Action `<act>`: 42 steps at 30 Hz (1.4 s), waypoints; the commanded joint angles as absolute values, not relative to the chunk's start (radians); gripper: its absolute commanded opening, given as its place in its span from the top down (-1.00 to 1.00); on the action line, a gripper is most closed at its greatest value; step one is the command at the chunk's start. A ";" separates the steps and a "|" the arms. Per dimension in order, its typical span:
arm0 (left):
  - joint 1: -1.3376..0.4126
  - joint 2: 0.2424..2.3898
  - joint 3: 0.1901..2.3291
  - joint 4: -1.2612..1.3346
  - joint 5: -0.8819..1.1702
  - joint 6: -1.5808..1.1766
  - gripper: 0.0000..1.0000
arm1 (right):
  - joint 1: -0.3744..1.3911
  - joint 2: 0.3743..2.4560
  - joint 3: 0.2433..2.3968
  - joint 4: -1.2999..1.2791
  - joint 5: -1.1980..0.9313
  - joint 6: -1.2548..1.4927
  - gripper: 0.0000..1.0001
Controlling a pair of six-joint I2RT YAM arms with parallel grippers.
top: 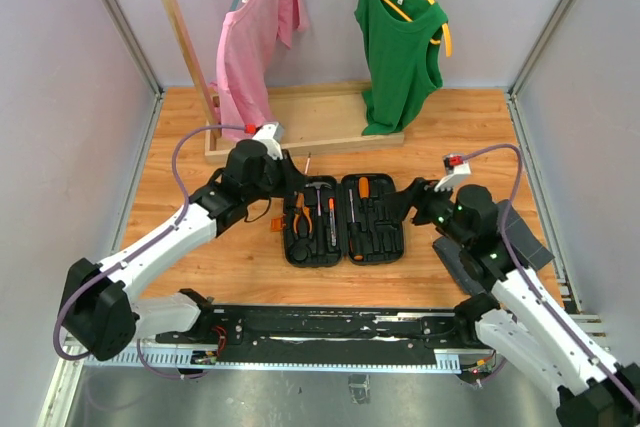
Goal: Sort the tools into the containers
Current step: Pick up the screwdriver from the center of the board.
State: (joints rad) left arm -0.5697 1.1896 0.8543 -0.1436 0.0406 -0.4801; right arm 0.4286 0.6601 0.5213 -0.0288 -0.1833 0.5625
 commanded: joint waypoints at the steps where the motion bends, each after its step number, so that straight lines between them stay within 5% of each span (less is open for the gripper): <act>1: -0.629 1.165 0.859 0.020 0.115 -0.572 0.99 | 0.556 0.736 0.500 0.172 -0.167 0.650 -0.42; 14: -0.820 1.165 0.812 0.259 0.027 -0.652 0.99 | 0.734 0.870 0.444 0.524 -0.106 0.809 -0.29; 42: -0.844 1.228 0.806 0.312 0.062 -0.667 0.99 | 0.746 0.980 0.447 0.618 -0.195 0.830 0.39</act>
State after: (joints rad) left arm -0.8299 1.2259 0.8177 0.2604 0.0475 -0.6598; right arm 0.7288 0.9745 0.4454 0.5800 -0.1814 0.8242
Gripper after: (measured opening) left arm 0.176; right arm 0.327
